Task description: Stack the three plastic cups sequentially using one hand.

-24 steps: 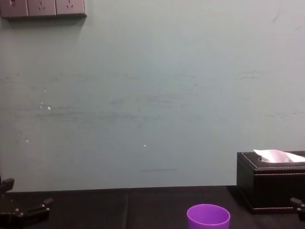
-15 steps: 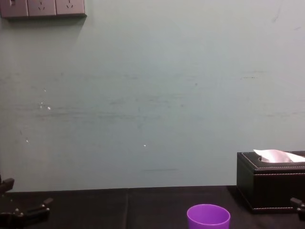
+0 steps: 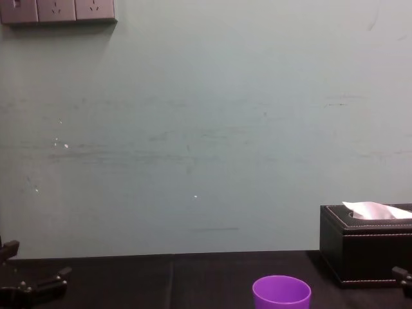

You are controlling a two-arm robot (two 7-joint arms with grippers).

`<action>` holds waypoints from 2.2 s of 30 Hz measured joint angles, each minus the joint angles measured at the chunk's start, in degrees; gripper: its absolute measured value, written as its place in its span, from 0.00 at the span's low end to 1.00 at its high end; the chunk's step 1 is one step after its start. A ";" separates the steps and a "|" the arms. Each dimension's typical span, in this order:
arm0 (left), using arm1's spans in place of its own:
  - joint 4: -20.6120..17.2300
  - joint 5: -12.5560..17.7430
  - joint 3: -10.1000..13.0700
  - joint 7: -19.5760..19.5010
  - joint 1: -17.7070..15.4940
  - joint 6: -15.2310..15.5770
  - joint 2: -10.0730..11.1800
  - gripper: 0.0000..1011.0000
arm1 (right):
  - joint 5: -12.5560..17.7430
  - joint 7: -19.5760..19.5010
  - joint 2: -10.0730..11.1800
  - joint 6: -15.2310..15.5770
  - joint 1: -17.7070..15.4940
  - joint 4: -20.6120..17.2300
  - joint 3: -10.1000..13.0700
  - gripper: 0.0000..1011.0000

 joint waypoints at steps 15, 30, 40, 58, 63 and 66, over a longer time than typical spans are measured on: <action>0.00 0.00 0.00 0.00 0.00 0.00 0.00 1.00 | 0.00 0.00 0.00 0.00 0.00 0.00 0.00 0.99; 0.00 0.00 0.00 0.00 0.00 0.00 0.00 1.00 | 2.66 3.76 1.16 -2.74 -3.50 -2.98 3.55 0.99; 0.00 0.00 0.00 0.00 0.00 0.00 0.00 1.00 | 8.86 8.31 6.00 -4.58 -12.14 -10.79 9.28 0.99; 0.00 0.00 0.00 0.00 0.00 0.00 0.00 1.00 | 10.63 15.33 14.20 -10.34 -29.88 -21.81 15.85 0.99; 0.00 0.00 0.00 0.00 0.00 0.00 0.00 1.00 | 9.93 16.23 14.18 -11.65 -32.27 -22.76 16.10 0.99; 0.00 0.00 0.00 0.00 0.00 0.00 0.00 1.00 | 9.64 16.88 13.79 -12.02 -33.05 -22.91 15.96 0.99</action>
